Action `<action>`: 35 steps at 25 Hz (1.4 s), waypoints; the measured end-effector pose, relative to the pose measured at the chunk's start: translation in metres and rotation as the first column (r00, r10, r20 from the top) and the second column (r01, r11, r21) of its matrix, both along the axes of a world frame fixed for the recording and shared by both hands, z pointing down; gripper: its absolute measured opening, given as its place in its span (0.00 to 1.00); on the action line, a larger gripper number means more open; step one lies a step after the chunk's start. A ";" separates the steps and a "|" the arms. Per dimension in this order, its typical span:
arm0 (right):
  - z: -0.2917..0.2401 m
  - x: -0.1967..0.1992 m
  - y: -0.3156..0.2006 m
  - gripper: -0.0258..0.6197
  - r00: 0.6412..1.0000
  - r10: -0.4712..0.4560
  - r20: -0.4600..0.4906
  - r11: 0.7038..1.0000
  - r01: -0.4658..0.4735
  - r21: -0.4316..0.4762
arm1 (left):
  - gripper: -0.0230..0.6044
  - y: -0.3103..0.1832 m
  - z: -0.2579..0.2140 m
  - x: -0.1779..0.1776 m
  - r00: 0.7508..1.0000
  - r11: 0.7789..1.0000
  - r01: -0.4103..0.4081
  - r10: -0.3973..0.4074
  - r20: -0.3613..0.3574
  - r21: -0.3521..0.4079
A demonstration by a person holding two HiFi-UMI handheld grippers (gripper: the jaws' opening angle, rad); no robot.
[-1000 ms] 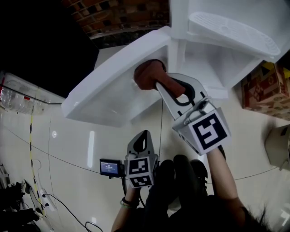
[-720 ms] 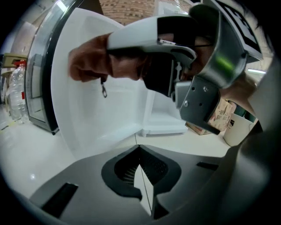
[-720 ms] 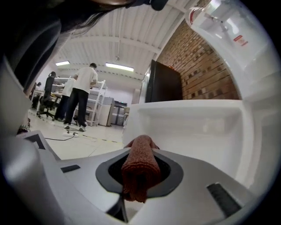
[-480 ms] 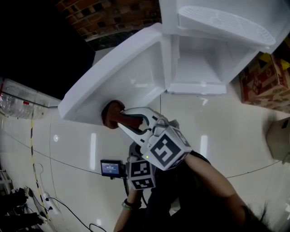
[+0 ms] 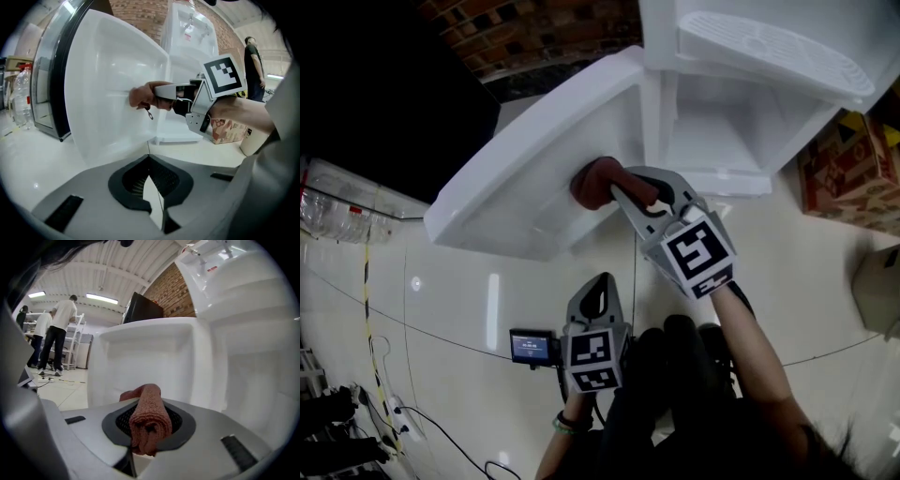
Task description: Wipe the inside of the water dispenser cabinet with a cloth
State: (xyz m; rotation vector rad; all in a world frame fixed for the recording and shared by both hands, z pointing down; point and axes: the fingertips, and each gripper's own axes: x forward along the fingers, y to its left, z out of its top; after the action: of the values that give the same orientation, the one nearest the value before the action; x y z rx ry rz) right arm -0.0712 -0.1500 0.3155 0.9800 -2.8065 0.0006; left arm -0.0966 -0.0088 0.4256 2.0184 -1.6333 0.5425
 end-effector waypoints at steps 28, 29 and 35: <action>0.051 -0.093 0.078 0.16 0.955 -0.292 -0.049 0.954 0.287 -0.085 | 0.02 0.012 0.013 -0.023 0.999 0.998 0.048 -0.048 -0.001 -0.031; 0.052 -0.086 0.068 0.16 0.964 -0.261 -0.052 0.963 0.256 -0.088 | 0.02 0.013 0.014 -0.024 0.999 0.998 0.052 -0.052 -0.002 -0.031; 0.070 -0.016 0.004 0.16 0.997 -0.008 -0.074 0.994 -0.001 -0.111 | 0.02 0.014 0.013 -0.033 0.998 0.997 0.068 -0.069 -0.003 -0.031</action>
State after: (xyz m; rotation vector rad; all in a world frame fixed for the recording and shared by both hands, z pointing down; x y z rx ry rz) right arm -0.0868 -0.1463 0.3854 0.9302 -2.7088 0.1162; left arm -0.1294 0.0048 0.4389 1.9328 -1.6750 0.5348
